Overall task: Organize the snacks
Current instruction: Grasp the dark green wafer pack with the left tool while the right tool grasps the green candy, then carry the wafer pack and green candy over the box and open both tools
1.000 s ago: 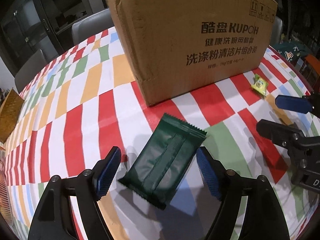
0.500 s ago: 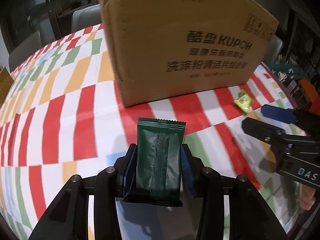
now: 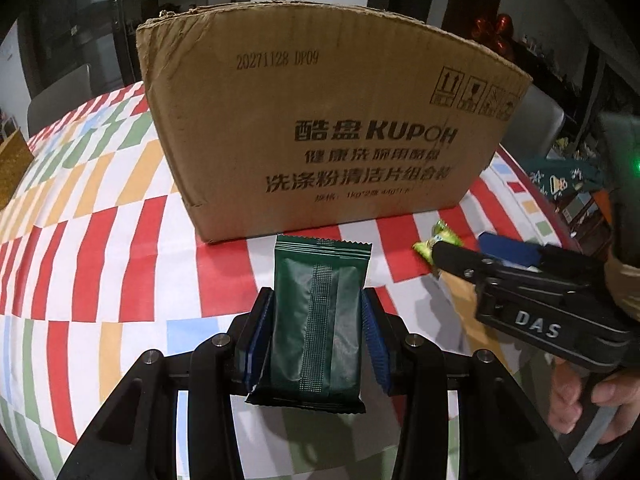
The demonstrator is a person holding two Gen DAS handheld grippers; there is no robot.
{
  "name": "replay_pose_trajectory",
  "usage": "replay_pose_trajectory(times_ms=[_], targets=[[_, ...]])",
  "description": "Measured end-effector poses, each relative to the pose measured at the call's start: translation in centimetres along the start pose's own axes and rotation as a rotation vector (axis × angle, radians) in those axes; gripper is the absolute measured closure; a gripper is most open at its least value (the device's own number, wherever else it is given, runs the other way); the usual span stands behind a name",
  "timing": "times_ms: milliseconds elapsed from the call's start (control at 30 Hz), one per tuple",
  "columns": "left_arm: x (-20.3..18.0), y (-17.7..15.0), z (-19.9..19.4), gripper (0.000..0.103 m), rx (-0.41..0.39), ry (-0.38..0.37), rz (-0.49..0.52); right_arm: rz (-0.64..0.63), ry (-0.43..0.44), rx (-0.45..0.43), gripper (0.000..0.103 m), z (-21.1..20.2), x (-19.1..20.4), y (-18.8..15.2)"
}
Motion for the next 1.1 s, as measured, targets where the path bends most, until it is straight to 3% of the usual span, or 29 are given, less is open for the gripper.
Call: replay_pose_trajectory(times_ms=[300,667,1100], targets=[[-0.2,1.1,0.2,0.060,-0.010,0.002,-0.024,0.004,0.052,0.019,0.046,2.1,0.5,1.3],[0.1,1.2,1.4,0.060,0.008,-0.007,-0.069,-0.061,-0.012,0.019,0.073,3.1,1.3,0.9],[0.1,1.2,-0.9,0.060,-0.025,-0.017,-0.084,-0.091,0.012,-0.035,0.074,0.2,2.2,-0.1]])
Point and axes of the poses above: each gripper's, at about its wrist camera, not at the fingertips, and z roughly the way its jaws point, x to its left, y to its top, the point moved 5 cm from there along z, roughly the way its jaws point, and after that the axes turned 2 degrees about z, right-handed, at the moved point
